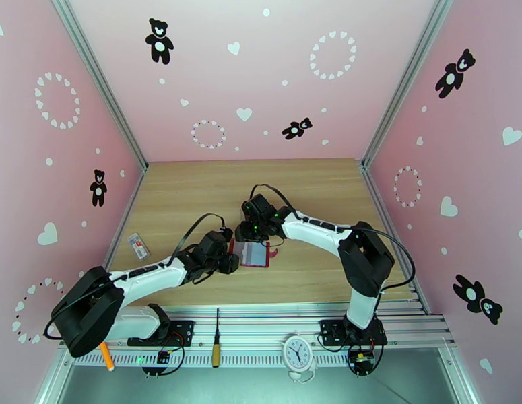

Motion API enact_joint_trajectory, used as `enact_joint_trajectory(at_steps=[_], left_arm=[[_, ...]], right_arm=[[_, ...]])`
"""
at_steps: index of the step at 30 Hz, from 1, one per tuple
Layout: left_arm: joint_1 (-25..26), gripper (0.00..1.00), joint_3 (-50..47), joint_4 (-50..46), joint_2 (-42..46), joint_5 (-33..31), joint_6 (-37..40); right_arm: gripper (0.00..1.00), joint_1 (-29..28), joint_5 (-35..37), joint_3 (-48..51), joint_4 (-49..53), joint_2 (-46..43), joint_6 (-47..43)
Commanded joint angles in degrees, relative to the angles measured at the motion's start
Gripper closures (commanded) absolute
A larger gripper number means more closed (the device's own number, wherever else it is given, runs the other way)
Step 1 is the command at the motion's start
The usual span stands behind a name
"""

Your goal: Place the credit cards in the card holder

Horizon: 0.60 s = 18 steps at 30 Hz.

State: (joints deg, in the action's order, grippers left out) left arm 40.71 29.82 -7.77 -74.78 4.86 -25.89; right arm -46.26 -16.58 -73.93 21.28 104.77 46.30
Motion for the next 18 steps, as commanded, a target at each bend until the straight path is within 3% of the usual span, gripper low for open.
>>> enact_joint_trajectory(at_steps=[1, 7, 11, 18], left_arm=[[0.3, 0.57, -0.8, -1.4, 2.3, -2.4, 0.5], [0.2, 0.58, -0.9, -1.2, 2.5, -2.0, 0.6], [0.2, 0.66, -0.7, -0.6, 1.3, -0.6, 0.6], [0.2, 0.68, 0.0, -0.4, -0.7, 0.3, 0.9]], right_arm=[[0.59, 0.2, -0.2, 0.4, -0.1, -2.3, -0.2], [0.59, 0.2, -1.1, 1.1, -1.2, -1.5, 0.1], [0.59, 0.2, -1.5, 1.5, -2.1, -0.5, 0.5], [0.61, 0.6, -2.1, 3.0, -4.0, 0.8, 1.1]])
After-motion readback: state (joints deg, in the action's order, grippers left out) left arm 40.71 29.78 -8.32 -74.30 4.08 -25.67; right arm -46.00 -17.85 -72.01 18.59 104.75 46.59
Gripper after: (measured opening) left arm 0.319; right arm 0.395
